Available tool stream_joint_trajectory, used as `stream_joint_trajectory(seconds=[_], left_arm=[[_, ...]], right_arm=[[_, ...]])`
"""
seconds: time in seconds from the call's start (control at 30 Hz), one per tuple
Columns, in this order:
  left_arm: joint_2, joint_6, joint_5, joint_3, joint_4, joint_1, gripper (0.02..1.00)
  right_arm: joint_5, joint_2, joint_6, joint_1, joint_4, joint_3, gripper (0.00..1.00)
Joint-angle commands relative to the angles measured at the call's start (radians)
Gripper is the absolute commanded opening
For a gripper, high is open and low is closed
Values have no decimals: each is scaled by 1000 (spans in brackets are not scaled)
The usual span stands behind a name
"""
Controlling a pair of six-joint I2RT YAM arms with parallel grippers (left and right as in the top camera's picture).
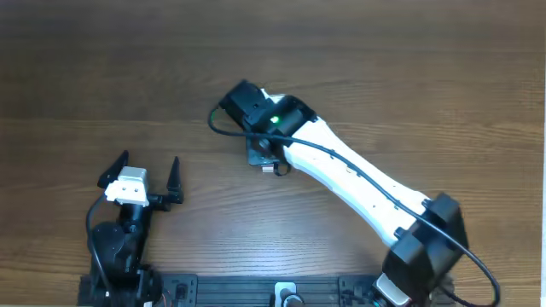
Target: Stack Cubes
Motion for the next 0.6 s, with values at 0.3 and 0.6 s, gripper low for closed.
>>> stream_joint_trajectory(seconds=[0.3,0.6], left_arm=[[-7,14,3,-5,-2,7,998],[-7,14,3,-5,-2,7,1000]], right_arm=[[-17,45,52,16,4,49,106],[-17,61,56,16,9,49,104]])
